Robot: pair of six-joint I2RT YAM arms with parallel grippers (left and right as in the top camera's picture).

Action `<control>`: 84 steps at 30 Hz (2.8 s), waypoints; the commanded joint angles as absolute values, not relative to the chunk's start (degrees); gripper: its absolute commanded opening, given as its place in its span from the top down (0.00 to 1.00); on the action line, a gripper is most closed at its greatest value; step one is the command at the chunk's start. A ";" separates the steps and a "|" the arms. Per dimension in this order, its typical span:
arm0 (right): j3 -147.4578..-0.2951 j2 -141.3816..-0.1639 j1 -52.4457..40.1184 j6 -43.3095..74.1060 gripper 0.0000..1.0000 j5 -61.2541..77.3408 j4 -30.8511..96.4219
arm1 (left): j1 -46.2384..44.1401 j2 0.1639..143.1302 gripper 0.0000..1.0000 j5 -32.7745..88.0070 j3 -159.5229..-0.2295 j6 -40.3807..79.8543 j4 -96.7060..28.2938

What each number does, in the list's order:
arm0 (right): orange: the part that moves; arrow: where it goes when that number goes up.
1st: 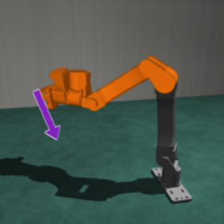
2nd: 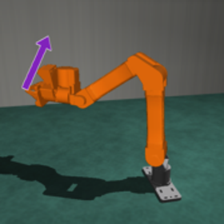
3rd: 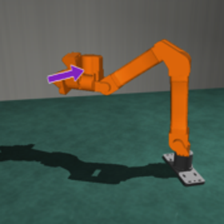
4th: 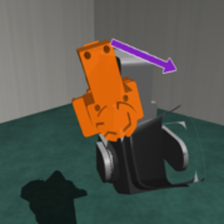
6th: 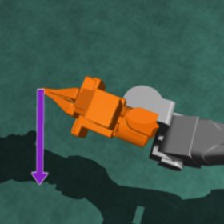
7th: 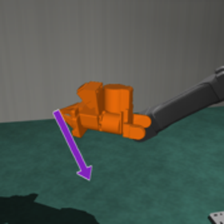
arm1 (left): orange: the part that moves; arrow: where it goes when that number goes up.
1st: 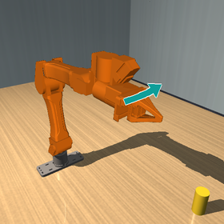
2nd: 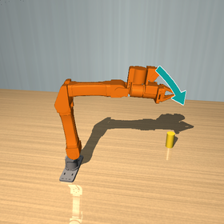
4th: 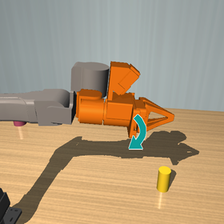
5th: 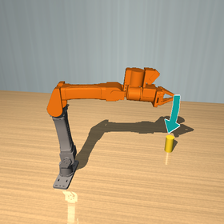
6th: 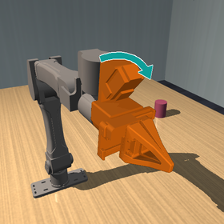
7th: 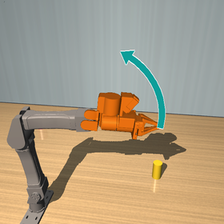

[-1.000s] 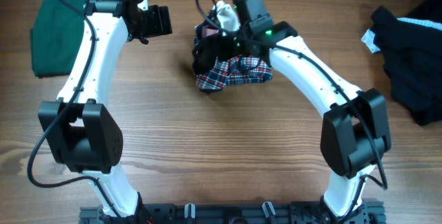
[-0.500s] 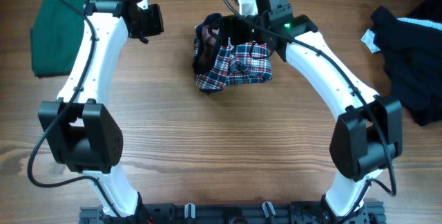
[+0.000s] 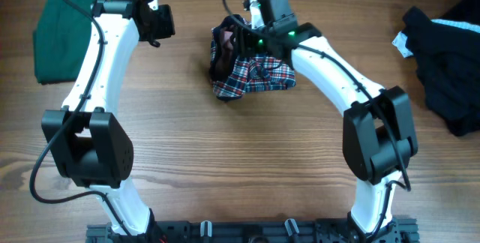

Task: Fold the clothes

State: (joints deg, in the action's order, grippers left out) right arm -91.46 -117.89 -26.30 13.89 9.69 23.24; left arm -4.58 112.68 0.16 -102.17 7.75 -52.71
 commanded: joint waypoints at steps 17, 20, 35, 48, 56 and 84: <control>-92.66 -119.09 -31.73 19.66 0.84 -9.45 23.33 | 0.64 111.31 0.61 -4.16 -102.02 9.85 -53.74; -92.66 -119.17 -31.73 19.68 0.87 -9.10 23.31 | 0.67 111.31 0.61 -4.19 -102.02 9.85 -53.71; -92.68 -119.17 -37.45 18.57 0.96 -4.21 19.42 | 1.80 111.31 0.62 -4.62 -102.02 9.85 -53.84; -92.68 -119.17 -40.71 13.17 0.56 7.29 12.45 | 2.55 111.31 0.63 -4.62 -102.02 9.85 -53.41; -94.37 -119.15 -37.41 16.73 0.19 6.39 13.69 | 2.52 111.31 0.64 -3.81 -102.02 9.87 -53.54; -96.92 -112.27 -11.99 19.73 0.01 11.20 31.64 | -12.25 121.89 0.70 25.41 -102.02 3.20 -49.78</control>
